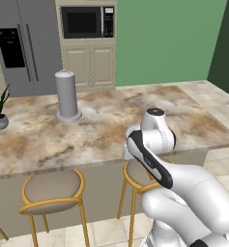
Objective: Take the fork and place it on the left side of the plate. Then take the spoon and place it on the right side of the plate. Make sure they're directly next to the plate.
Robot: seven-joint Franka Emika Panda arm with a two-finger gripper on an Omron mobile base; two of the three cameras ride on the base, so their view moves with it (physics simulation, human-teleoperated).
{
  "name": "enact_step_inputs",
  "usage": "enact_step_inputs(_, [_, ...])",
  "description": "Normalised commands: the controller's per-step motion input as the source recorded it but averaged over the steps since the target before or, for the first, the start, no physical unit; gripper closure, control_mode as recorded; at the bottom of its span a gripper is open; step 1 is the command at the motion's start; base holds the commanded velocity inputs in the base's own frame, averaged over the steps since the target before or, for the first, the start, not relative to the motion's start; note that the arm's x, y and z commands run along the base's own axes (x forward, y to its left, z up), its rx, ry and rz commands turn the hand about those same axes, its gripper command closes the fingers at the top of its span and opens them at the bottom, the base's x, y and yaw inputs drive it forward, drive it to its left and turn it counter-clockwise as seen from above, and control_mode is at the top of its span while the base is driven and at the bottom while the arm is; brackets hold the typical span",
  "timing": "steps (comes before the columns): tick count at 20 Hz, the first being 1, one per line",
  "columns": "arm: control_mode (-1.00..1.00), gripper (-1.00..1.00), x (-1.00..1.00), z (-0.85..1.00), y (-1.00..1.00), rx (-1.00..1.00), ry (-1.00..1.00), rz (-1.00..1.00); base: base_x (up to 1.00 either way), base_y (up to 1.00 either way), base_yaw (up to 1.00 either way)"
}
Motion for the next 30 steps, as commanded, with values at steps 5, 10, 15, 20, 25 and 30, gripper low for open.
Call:
enact_step_inputs(5, [1.0,1.0,0.0,0.0,0.0,0.0,0.0,0.0,0.0,0.0,0.0])
enact_step_inputs(10, [1.0,1.0,0.0,0.0,0.0,0.0,0.0,0.0,0.0,0.0,0.0])
enact_step_inputs(15, [1.0,1.0,0.0,0.0,0.0,0.0,0.0,0.0,0.0,0.0,0.0])
enact_step_inputs(20, [-1.0,1.0,0.0,0.0,0.0,0.0,0.0,0.0,0.0,0.0,0.0])
enact_step_inputs(25, [-1.0,1.0,0.0,0.0,0.0,0.0,0.0,0.0,0.0,0.0,0.0])
enact_step_inputs(30, [-1.0,1.0,-0.02,-0.01,0.0,0.0,-0.02,0.0,0.0,0.0,0.0])
